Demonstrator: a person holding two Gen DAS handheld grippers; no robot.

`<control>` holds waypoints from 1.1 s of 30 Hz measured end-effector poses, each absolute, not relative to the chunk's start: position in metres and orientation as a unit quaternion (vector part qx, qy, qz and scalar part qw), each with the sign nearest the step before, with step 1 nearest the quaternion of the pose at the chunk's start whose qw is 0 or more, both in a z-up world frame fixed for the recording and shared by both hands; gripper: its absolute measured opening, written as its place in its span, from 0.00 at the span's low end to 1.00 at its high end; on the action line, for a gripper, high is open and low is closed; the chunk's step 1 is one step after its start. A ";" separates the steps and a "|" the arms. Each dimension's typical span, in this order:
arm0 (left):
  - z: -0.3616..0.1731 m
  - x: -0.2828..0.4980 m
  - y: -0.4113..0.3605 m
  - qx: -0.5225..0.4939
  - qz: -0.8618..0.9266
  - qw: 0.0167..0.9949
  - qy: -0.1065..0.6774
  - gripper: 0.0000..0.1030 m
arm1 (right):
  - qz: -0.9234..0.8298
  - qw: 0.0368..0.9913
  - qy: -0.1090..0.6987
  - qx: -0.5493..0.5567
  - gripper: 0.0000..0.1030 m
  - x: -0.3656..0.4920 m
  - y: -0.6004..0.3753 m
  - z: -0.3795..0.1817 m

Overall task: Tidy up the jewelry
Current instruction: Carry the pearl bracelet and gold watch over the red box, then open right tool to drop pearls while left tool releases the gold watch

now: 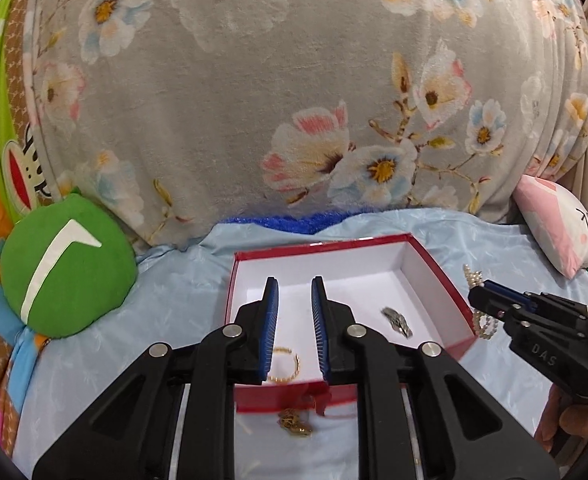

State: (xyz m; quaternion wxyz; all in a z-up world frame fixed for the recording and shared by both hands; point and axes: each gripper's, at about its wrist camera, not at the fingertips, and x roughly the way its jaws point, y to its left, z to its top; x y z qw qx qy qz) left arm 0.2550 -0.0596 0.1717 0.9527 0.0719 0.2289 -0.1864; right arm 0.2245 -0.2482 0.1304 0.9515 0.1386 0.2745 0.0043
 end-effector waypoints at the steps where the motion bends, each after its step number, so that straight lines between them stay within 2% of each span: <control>1: 0.170 0.263 -0.062 0.074 -0.183 0.953 0.231 0.16 | 0.006 0.950 0.278 0.141 0.13 0.237 -0.249 0.129; 5: 0.155 0.298 -0.066 0.074 -0.162 0.949 0.261 0.16 | 0.003 0.949 0.287 0.131 0.13 0.270 -0.248 0.122; 8: 0.131 0.295 -0.052 0.068 -0.165 0.943 0.281 0.19 | 0.012 0.947 0.292 0.131 0.13 0.273 -0.245 0.113; 9: 0.121 0.292 -0.048 0.070 -0.165 0.940 0.291 0.34 | 0.013 0.948 0.292 0.129 0.13 0.271 -0.243 0.109; 10: 0.109 0.289 -0.044 0.073 -0.163 0.937 0.302 0.54 | 0.015 0.947 0.295 0.128 0.13 0.268 -0.242 0.104; 12: 0.078 0.281 -0.037 0.081 -0.152 0.929 0.328 0.67 | 0.021 0.944 0.300 0.134 0.13 0.264 -0.241 0.096; 17: 0.010 0.270 -0.048 0.129 -0.147 0.904 0.379 0.67 | 0.024 0.940 0.309 0.145 0.13 0.258 -0.239 0.082; 20: -0.015 0.274 -0.056 0.142 -0.144 0.894 0.399 0.67 | 0.024 0.940 0.311 0.140 0.13 0.255 -0.237 0.080; 21: -0.020 0.276 -0.057 0.142 -0.144 0.893 0.403 0.64 | 0.024 0.940 0.311 0.137 0.13 0.255 -0.236 0.080; 23: -0.029 0.280 -0.057 0.133 -0.144 0.888 0.415 0.50 | 0.021 0.941 0.310 0.131 0.13 0.254 -0.236 0.081; 24: -0.032 0.283 -0.056 0.126 -0.147 0.885 0.423 0.33 | 0.021 0.941 0.310 0.131 0.13 0.254 -0.237 0.080; 25: -0.035 0.286 -0.055 0.117 -0.152 0.882 0.430 0.21 | 0.021 0.941 0.311 0.131 0.13 0.254 -0.237 0.080; 27: -0.035 0.288 -0.053 0.100 -0.162 0.882 0.432 0.17 | 0.020 0.941 0.310 0.131 0.13 0.254 -0.237 0.080; 33: -0.014 0.271 -0.038 0.075 -0.179 0.892 0.409 0.15 | 0.021 0.942 0.308 0.129 0.13 0.255 -0.236 0.081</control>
